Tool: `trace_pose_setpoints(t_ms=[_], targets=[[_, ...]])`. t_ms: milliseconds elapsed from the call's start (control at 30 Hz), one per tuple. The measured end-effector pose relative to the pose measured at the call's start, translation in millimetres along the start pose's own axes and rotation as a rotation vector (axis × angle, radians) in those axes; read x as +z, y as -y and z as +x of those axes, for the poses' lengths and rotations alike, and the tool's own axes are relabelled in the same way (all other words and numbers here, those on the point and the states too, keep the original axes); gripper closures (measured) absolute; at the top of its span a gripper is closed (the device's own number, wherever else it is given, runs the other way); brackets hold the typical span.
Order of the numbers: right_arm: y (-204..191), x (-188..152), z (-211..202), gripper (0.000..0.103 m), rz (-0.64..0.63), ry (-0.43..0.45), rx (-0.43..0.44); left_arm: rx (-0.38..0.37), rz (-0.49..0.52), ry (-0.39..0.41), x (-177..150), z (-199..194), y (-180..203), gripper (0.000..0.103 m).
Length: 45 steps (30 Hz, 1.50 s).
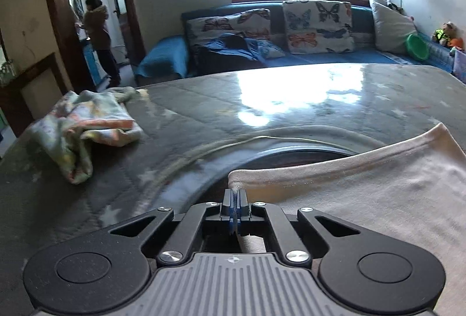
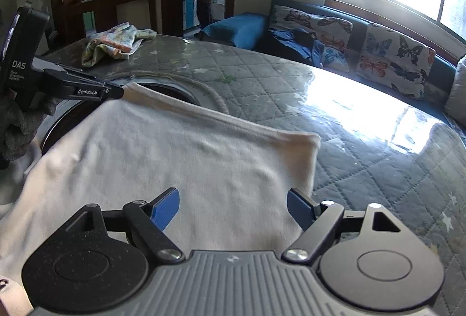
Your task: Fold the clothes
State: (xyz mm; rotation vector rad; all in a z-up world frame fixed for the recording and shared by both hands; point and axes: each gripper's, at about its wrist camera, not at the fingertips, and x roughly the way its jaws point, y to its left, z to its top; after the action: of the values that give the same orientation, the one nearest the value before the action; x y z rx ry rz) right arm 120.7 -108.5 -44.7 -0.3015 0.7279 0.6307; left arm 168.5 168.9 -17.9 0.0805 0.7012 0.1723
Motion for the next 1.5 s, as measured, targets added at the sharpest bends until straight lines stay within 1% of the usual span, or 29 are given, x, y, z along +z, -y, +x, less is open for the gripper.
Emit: trace_pose_setpoints(t_ms=[100,300,400,433,500,567,600,633,667,700,767,833,867,967,1000,1100,1200,1300,1367,1400,1433,1467,1500], targets=[[-4.7,2.7,3.7,0.02,-0.014,-0.003,0.012,0.037,0.004,0.009,1.0,-0.9,-12.2,0.101],[-15.5,6.1,9.5,0.02,-0.028,0.002,0.041,0.114,-0.025,-0.023,-1.2,4.9,-48.4,0.101],[-19.9,5.1,9.4,0.02,-0.032,0.003,0.056,0.122,-0.06,-0.041,-3.1,6.5,-63.7,0.1],[-21.2,4.4,9.0,0.02,-0.034,0.003,0.06,0.119,-0.076,-0.046,-3.7,5.8,-68.3,0.096],[-22.9,2.5,4.4,0.02,-0.037,0.007,0.063,0.12,-0.11,-0.048,-4.9,-0.5,-77.8,0.093],[-24.4,0.6,-0.6,0.02,-0.039,0.012,0.065,0.133,-0.138,-0.037,-8.9,-12.9,-89.4,0.082],[-25.2,-0.3,-3.1,0.02,-0.04,0.014,0.066,0.14,-0.148,-0.035,-12.4,-19.9,-94.8,0.08],[-26.0,-1.3,-5.6,0.02,-0.041,0.017,0.067,0.148,-0.158,-0.033,-15.8,-27.0,-100.2,0.077],[-26.9,-2.3,-8.7,0.02,-0.04,0.018,0.069,0.157,-0.167,-0.031,-20.4,-34.9,-105.7,0.071],[-28.1,-4.3,-12.2,0.02,-0.04,0.019,0.07,0.173,-0.174,-0.033,-27.4,-44.5,-110.9,0.068],[-31.4,-8.5,-19.1,0.02,-0.041,0.02,0.075,0.212,-0.184,-0.042,-43.0,-62.4,-121.1,0.056],[-36.1,-12.3,-25.7,0.02,-0.044,0.018,0.086,0.236,-0.203,-0.048,-60.3,-80.4,-131.7,0.054],[-38.5,-14.2,-29.0,0.02,-0.045,0.017,0.091,0.25,-0.214,-0.052,-68.8,-88.9,-136.3,0.049],[-51.4,-22.2,-42.9,0.02,-0.063,0.018,0.133,0.297,-0.247,-0.066,-93.4,-111.2,-147.8,0.042],[-56.8,-24.3,-48.1,0.02,-0.075,0.019,0.152,0.299,-0.259,-0.074,-100.7,-116.1,-150.6,0.041],[-74.8,-29.4,-62.6,0.02,-0.116,0.02,0.213,0.297,-0.287,-0.099,-115.6,-124.3,-155.7,0.041],[-92.8,-34.7,-76.5,0.021,-0.154,0.02,0.27,0.287,-0.319,-0.089,-122.8,-130.5,-157.6,0.041],[-113.7,-41.0,-86.5,0.022,-0.197,0.025,0.315,0.271,-0.322,-0.081,-125.1,-132.4,-155.2,0.048],[-127.3,-44.8,-90.0,0.025,-0.226,0.029,0.336,0.256,-0.319,-0.072,-125.5,-133.6,-152.3,0.064],[-132.0,-46.0,-90.9,0.027,-0.238,0.031,0.341,0.249,-0.317,-0.068,-125.5,-134.2,-150.4,0.068],[-139.2,-47.7,-91.2,0.028,-0.256,0.036,0.342,0.245,-0.312,-0.064,-125.6,-134.8,-147.9,0.079],[-146.9,-49.6,-91.4,0.029,-0.276,0.041,0.343,0.242,-0.309,-0.061,-125.7,-135.2,-145.6,0.087],[-153.6,-50.6,-91.4,0.032,-0.296,0.051,0.334,0.243,-0.309,-0.059,-126.3,-136.1,-143.6,0.091]])
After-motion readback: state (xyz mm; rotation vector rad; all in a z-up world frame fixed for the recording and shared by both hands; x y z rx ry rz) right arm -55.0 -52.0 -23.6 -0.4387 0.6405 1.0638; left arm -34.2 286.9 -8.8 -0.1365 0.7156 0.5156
